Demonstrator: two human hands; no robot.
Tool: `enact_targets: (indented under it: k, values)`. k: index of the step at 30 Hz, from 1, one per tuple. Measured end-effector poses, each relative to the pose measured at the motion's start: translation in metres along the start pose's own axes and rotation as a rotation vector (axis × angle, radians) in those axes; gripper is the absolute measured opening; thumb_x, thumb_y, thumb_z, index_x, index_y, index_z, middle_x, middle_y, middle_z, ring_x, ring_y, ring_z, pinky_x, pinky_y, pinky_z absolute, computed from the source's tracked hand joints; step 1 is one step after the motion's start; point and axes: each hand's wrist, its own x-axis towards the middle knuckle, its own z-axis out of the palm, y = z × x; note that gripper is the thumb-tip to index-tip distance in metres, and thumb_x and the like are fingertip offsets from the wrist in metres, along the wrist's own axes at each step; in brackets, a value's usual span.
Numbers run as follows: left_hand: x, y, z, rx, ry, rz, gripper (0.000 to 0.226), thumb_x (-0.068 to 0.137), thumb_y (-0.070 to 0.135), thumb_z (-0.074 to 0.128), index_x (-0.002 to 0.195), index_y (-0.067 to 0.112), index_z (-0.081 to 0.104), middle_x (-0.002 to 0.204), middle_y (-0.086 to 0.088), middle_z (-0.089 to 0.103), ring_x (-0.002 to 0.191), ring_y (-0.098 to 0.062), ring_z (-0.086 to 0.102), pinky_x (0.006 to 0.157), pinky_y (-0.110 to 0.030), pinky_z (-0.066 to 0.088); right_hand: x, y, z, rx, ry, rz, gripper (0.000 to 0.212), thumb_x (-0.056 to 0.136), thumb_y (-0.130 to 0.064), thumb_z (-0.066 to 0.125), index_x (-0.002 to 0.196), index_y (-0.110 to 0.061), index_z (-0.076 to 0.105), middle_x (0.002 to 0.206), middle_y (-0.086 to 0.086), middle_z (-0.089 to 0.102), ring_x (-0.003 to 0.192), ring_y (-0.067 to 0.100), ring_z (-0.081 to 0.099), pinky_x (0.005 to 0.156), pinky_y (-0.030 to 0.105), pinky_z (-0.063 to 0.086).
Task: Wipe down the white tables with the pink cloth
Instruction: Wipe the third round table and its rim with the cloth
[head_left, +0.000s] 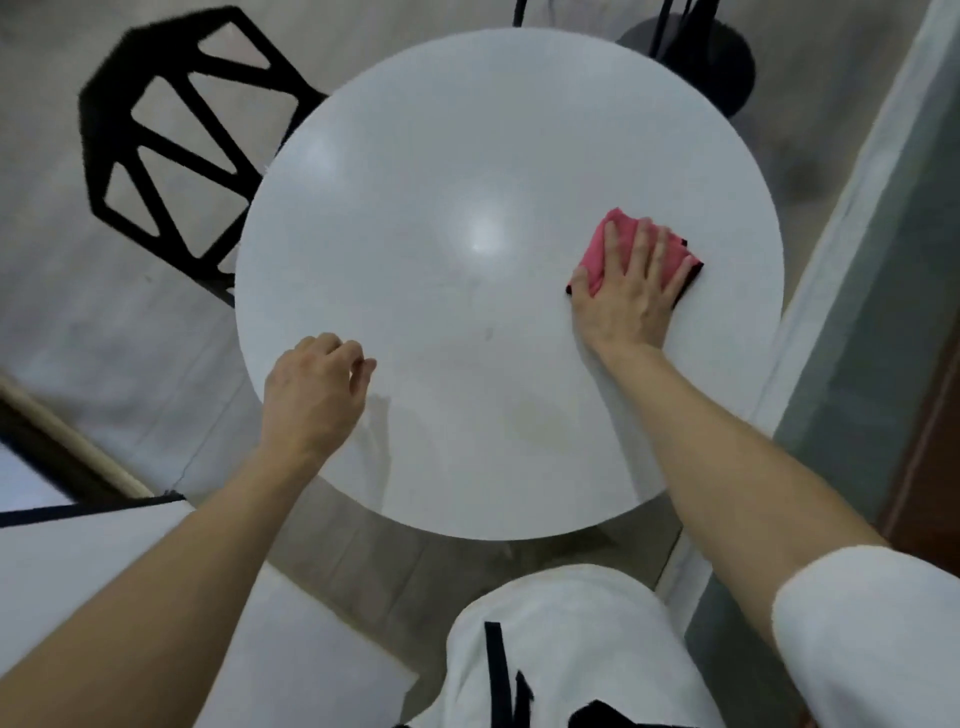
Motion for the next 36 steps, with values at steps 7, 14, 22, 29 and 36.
enact_targets:
  k: [7, 14, 22, 29, 36]
  values:
    - [0.067, -0.018, -0.012, 0.08, -0.063, 0.178, 0.028, 0.11, 0.028, 0.061, 0.101, 0.006, 0.074, 0.097, -0.011, 0.069, 0.09, -0.037, 0.063, 0.076, -0.048, 0.051, -0.029, -0.126, 0.019, 0.007, -0.076, -0.245, 0.075, 0.106, -0.062, 0.017, 0.175, -0.031, 0.008, 0.183, 0.006, 0.0, 0.169, 0.029, -0.006, 0.131, 0.065, -0.006]
    - [0.135, -0.013, 0.009, -0.028, -0.05, 0.581, 0.017, 0.111, 0.018, 0.059, 0.106, 0.008, 0.072, 0.106, -0.009, 0.067, 0.094, -0.036, 0.062, 0.078, -0.05, 0.053, -0.065, -0.053, 0.027, 0.087, 0.047, -0.19, 0.07, 0.108, -0.059, 0.036, 0.172, -0.039, 0.019, 0.181, -0.007, 0.014, 0.169, 0.016, 0.004, 0.135, 0.058, 0.004]
    - [0.165, -0.065, 0.039, -0.088, -0.084, 1.208, 0.025, 0.104, 0.022, 0.068, 0.128, 0.013, 0.066, 0.136, -0.01, 0.065, 0.125, -0.038, 0.059, 0.1, -0.05, 0.048, -0.191, -0.1, 0.03, -0.004, 0.153, 0.678, 0.072, 0.109, -0.06, 0.023, 0.174, -0.032, 0.011, 0.183, 0.003, 0.009, 0.169, 0.025, 0.006, 0.134, 0.062, 0.007]
    - [0.172, -0.114, 0.005, 0.174, -0.485, 1.331, 0.087, 0.104, 0.057, 0.064, 0.174, 0.022, 0.026, 0.183, -0.009, 0.018, 0.169, -0.033, 0.018, 0.135, -0.052, 0.026, -0.232, -0.356, 0.067, 0.116, 0.156, 0.651, 0.069, 0.112, -0.054, 0.033, 0.174, -0.03, 0.016, 0.182, 0.005, 0.009, 0.169, 0.028, 0.001, 0.132, 0.063, 0.009]
    - [0.181, -0.096, -0.014, 0.289, -0.517, 1.35, 0.119, 0.081, 0.061, 0.091, 0.174, 0.032, 0.023, 0.181, 0.001, 0.017, 0.163, -0.031, 0.027, 0.118, -0.055, 0.05, -0.279, -0.251, 0.057, 0.033, 0.096, 0.628, 0.074, 0.107, -0.064, 0.036, 0.173, -0.038, 0.017, 0.182, -0.002, 0.013, 0.169, 0.02, 0.005, 0.135, 0.058, 0.006]
